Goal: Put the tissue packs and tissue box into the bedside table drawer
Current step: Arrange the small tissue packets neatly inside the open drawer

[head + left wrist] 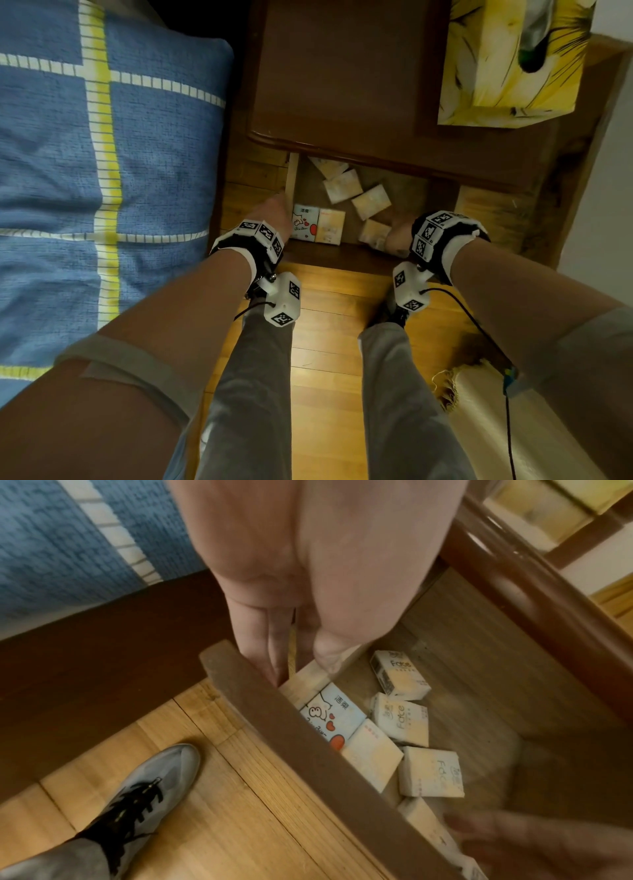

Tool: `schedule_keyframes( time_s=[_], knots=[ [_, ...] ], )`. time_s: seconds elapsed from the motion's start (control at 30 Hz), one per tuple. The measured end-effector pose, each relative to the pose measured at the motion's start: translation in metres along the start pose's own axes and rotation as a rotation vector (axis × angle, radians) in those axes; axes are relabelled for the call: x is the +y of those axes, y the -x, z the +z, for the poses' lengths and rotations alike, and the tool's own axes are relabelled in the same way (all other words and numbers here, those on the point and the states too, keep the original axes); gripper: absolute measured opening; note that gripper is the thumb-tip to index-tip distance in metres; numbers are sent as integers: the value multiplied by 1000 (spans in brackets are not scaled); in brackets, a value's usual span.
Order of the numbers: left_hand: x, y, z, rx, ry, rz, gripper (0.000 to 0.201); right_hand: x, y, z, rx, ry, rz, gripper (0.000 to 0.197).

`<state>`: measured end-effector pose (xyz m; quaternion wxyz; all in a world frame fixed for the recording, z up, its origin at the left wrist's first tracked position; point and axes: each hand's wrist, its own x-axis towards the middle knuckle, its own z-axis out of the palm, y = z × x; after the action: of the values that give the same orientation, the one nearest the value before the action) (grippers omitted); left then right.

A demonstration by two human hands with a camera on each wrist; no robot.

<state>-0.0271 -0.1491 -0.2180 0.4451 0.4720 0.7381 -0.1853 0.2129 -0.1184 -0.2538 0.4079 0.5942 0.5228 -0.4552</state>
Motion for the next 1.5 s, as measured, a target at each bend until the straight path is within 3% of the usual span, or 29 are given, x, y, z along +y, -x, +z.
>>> schedule_keyframes(
  time_s=[0.1, 0.43, 0.57, 0.63, 0.7, 0.83, 0.93, 1.07, 1.13, 1.23, 1.4, 1.5],
  knots=[
    [1, 2, -1, -11, -13, -9, 46, 3, 0, 9, -112, 0, -42, 56],
    [0, 4, -2, -21, 2, 11, 48, -2, 7, 8, -126, 40, -103, 50],
    [2, 2, -2, -45, -13, -9, 51, 1, 13, -2, -151, -135, -83, 48],
    [1, 2, -2, -50, 4, -6, 54, 6, 13, -9, -55, -222, -68, 56],
    [0, 2, -3, -49, -3, -5, 55, 8, 13, -14, 132, -347, -66, 61],
    [1, 3, -3, -43, -26, -1, 47, 5, 4, -16, 419, -438, -33, 56],
    [0, 3, -4, -64, -29, -16, 44, -2, -4, -15, 480, -294, 81, 47],
    [-1, 1, -3, -59, -33, -13, 43, -13, -1, -3, 565, -104, 148, 69],
    [-1, 1, -3, -68, -49, -27, 43, -13, -5, 2, 538, -19, 69, 67],
    [0, 0, -2, -57, -56, -18, 46, -14, -12, 3, 372, -48, -42, 70],
    [-3, -3, 0, -58, -22, -6, 55, -23, -21, 9, 245, 40, -93, 92],
    [-7, -5, 2, -33, -5, 14, 52, -26, -23, 9, 141, 44, -107, 93]
  ],
)
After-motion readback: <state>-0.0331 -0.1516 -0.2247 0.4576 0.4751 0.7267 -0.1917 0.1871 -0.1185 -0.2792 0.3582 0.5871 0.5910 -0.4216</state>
